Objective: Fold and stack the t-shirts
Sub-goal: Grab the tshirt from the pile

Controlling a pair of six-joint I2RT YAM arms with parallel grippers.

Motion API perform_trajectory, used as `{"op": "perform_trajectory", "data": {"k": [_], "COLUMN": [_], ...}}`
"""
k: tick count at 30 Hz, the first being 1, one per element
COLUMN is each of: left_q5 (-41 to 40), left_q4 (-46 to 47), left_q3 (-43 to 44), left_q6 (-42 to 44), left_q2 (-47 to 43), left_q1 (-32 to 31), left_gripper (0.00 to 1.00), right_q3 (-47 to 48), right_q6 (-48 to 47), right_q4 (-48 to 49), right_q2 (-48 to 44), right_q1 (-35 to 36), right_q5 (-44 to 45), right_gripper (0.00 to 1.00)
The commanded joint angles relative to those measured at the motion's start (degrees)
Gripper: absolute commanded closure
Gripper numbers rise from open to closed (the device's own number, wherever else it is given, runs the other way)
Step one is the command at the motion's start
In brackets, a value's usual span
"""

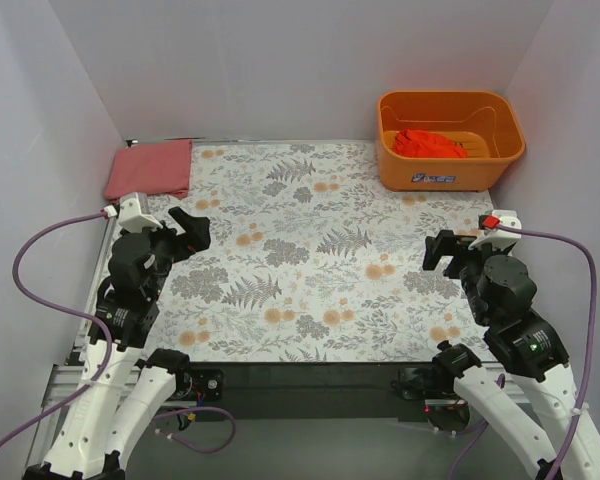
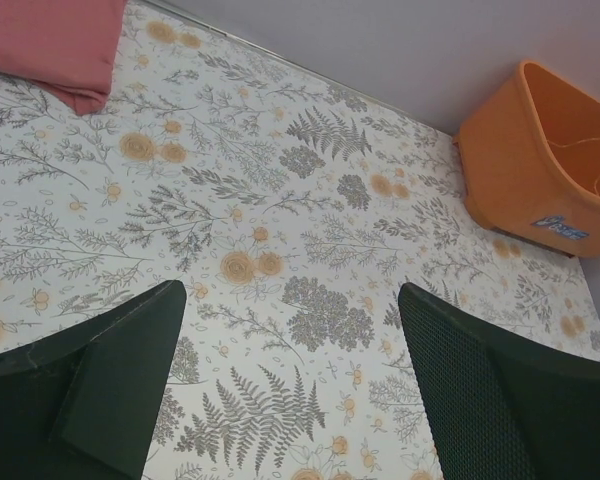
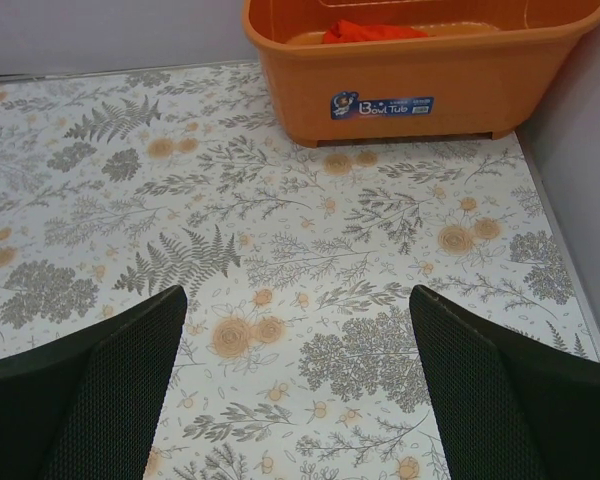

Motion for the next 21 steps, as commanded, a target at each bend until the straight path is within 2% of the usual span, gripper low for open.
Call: {"op": "perform_trajectory", "data": {"k": [1, 6, 13, 17, 21], "left_q5": [0.25, 1.30, 1.66, 1.57, 2.45], "left_q4": [1.13, 3.76, 8.42, 10.70, 11.58], "left_q3": [-1.26, -4.85, -10.83, -14.00, -16.64], "left_q6": [0.50, 0.59, 1.20, 1.12, 0.76], "left_q2": [-0.25, 0.54, 2.04, 2.39, 3.35], "left_q1": [-0.41, -0.68, -1.38, -1.99, -3.14], "left_gripper": [0.13, 0.13, 0.13, 0.13, 0.13], "right_q3": [-0.16, 1.51, 11.52, 19.16, 28.90], "right_q6": [0.00, -3.67, -8.43, -9.84, -9.75], "right_q4": [3.87, 9.22, 14.59, 16.18, 16.71], "right_q2": [1.61, 7.05, 26.35, 37.10, 46.77], "right_q1": [-0.28, -0.19, -0.36, -4.04, -10.72], "right_q5": [0.27, -1.83, 1.23, 0.28, -7.26], "right_gripper": [0.02, 0.02, 0.02, 0.02, 0.02]}}
